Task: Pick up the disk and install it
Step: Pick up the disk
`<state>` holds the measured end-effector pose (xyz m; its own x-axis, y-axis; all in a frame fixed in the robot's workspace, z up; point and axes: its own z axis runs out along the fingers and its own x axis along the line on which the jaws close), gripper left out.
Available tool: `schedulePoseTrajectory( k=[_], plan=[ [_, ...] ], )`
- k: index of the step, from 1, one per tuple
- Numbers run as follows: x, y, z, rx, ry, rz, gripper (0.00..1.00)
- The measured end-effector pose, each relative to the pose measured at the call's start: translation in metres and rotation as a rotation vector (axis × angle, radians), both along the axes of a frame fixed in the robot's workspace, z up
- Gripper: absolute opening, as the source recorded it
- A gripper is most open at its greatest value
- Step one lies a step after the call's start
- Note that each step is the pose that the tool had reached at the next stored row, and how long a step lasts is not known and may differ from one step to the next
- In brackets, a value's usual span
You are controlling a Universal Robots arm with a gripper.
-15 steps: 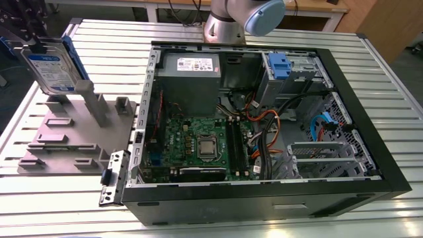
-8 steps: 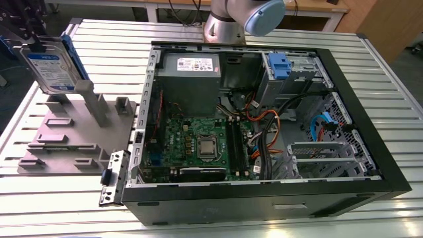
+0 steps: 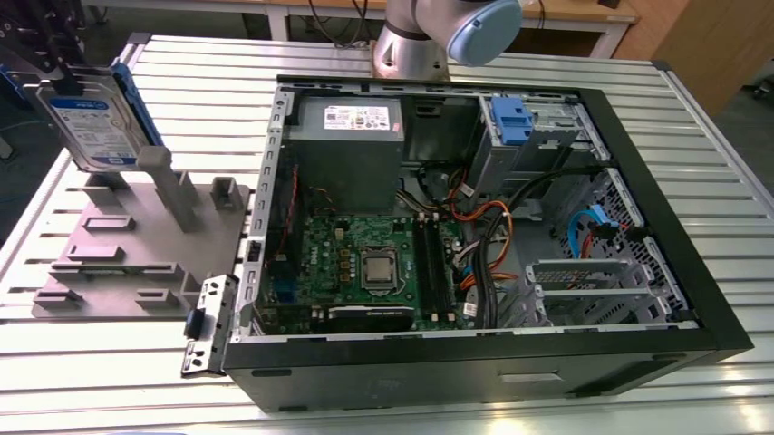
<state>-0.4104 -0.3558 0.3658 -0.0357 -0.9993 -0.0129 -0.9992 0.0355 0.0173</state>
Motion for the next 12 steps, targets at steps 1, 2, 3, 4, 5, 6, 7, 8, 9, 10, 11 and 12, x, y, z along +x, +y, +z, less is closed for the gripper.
schedulePoseTrajectory(
  k=[1,2,3,4,5,6,7,8,9,10,11,12],
  plan=[
    [0.0000,0.0000,0.0004,-0.0001,0.0002,0.000,0.35],
    [0.0000,0.0000,0.0010,-0.0002,0.0002,0.000,0.35],
    [0.0000,0.0000,0.0018,-0.0001,0.0001,0.000,0.35],
    [0.0000,0.0000,0.0027,-0.0001,0.0000,0.000,0.35],
    [0.0000,0.0000,0.0038,0.0000,0.0000,0.000,0.35],
    [0.0000,0.0000,0.0049,0.0000,0.0000,0.000,0.35],
    [0.0000,0.0000,0.0061,0.0000,-0.0001,0.000,0.35],
    [0.0000,0.0000,0.0073,0.0000,-0.0001,0.000,0.35],
    [0.0000,0.0000,0.0088,0.0000,-0.0001,0.000,0.35],
    [0.0000,0.0000,0.0102,0.0000,-0.0001,0.000,0.35],
    [0.0000,0.0000,0.0116,0.0001,-0.0002,0.000,0.35],
    [0.0000,0.0000,0.0132,0.0000,-0.0001,0.000,0.35]
  ],
)
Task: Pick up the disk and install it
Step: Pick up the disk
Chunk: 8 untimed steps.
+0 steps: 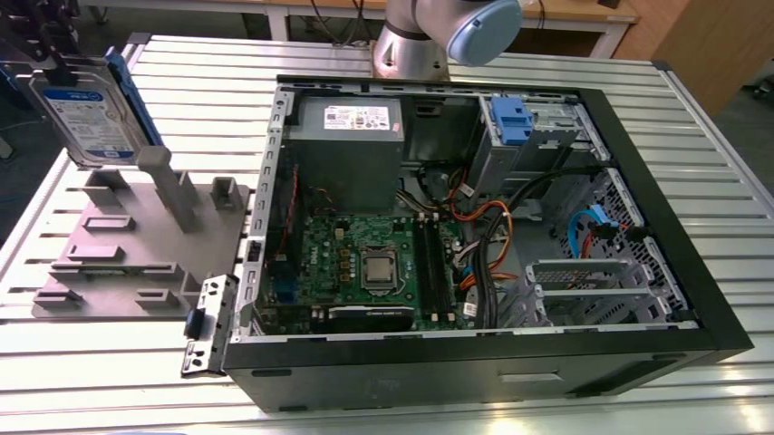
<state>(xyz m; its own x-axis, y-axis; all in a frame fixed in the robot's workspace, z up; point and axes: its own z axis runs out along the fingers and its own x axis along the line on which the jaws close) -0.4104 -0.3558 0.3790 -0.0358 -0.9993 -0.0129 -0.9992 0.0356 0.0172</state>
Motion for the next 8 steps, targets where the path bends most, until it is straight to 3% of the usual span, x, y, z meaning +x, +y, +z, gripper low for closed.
schedulePoseTrajectory(
  k=[8],
  plan=[
    [0.0000,0.0000,0.0115,0.0000,0.0000,0.000,0.35]
  ],
)
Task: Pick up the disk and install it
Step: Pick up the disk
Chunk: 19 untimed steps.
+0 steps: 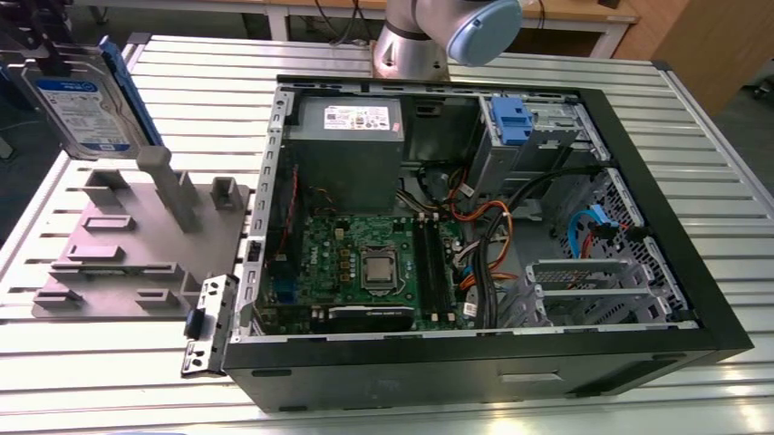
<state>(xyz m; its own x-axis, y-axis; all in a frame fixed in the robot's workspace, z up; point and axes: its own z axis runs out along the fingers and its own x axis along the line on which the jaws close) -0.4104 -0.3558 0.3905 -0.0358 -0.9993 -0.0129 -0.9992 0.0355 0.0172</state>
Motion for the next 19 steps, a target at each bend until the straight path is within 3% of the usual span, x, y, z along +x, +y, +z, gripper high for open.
schedulePoseTrajectory(
  k=[5,14,19],
  plan=[
    [0.0000,0.0000,0.0048,0.0000,-0.0001,0.000,0.35],
    [0.0000,0.0000,0.0064,-0.0001,0.0002,0.000,0.35],
    [0.0000,0.0000,0.0142,0.0000,0.0000,0.000,0.35]
  ],
)
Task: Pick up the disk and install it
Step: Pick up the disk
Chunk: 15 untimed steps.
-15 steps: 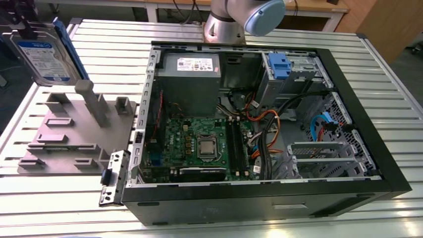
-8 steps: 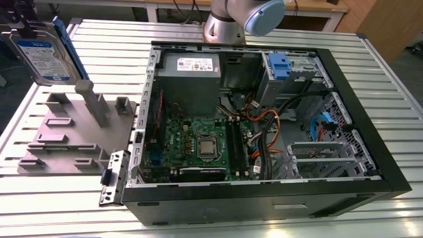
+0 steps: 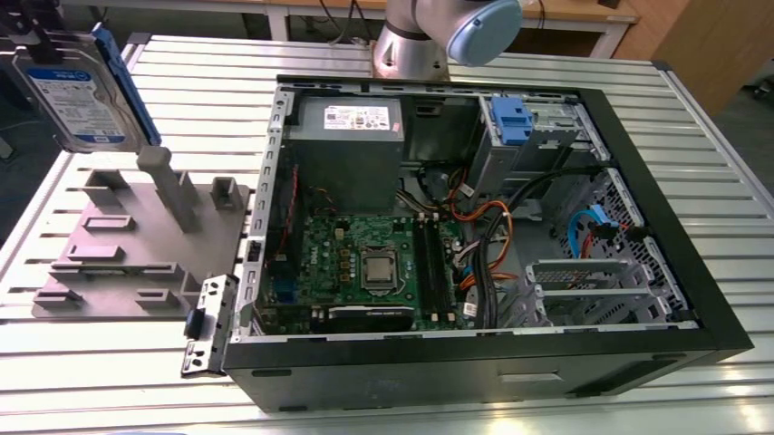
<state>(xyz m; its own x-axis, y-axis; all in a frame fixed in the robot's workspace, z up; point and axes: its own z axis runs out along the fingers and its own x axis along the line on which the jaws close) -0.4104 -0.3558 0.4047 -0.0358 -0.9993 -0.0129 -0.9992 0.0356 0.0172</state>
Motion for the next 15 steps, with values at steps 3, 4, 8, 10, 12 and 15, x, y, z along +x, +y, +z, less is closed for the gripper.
schedulePoseTrajectory(
  k=[3,4,8,10,12,15],
  plan=[
    [0.0000,0.0000,0.0059,0.0000,-0.0001,0.000,0.35],
    [0.0000,0.0000,0.0080,0.0000,0.0000,0.000,0.35],
    [0.0000,0.0000,0.0171,0.0000,-0.0001,0.000,0.35],
    [0.0000,0.0000,0.0212,0.0001,-0.0001,0.000,0.35],
    [0.0000,0.0000,0.0258,0.0000,0.0000,0.000,0.35],
    [0.0000,0.0000,0.0330,0.0002,-0.0001,0.000,0.35]
  ],
)
